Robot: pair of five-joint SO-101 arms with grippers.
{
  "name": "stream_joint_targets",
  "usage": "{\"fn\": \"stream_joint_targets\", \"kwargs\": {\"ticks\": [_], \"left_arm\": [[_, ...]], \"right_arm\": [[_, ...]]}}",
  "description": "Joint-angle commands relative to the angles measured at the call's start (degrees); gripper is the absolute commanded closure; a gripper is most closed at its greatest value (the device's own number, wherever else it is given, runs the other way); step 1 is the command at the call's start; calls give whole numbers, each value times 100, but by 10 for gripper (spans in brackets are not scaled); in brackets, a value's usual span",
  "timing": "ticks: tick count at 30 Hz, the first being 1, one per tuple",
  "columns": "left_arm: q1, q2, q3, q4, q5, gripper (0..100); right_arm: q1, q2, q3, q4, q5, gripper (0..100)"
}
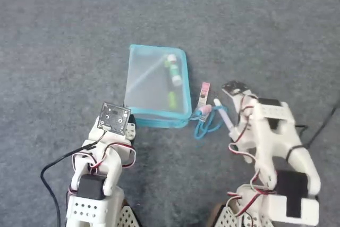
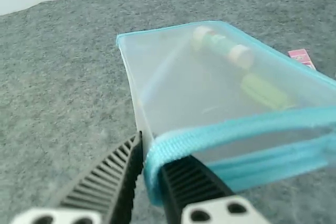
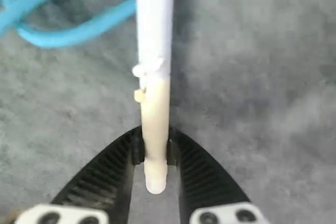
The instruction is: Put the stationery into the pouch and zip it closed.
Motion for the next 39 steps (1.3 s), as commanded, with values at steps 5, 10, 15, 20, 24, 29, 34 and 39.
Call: {"fn": "stream_joint_targets", "kwargs": {"ticks": [5,10,15,20,24,29,34,39], "left_arm": [[-18,-53,-40,-44,35,988],[-18,-53,-40,-44,35,988],[-26,-53,-40,-44,35,988],[-26,-53,-40,-44,35,988],[-18,-53,-40,-44,35,988],[-18,-53,-40,-44,35,988],[-26,-53,-40,-44,35,988],[-26,-53,-40,-97,26,988]], "right_arm": [[778,-1833,-308,1684,897,991],[725,-3459,-308,2897,1732,991],[435,-4611,-299,3969,2840,991],[321,-4787,-396,3952,2470,991],[-716,-4567,-897,3943,1380,991],[-2870,-3864,-1820,3960,-308,991],[-3908,-2695,-2453,3925,-1046,991],[-3943,-1965,-2681,3916,-1046,991]]}}
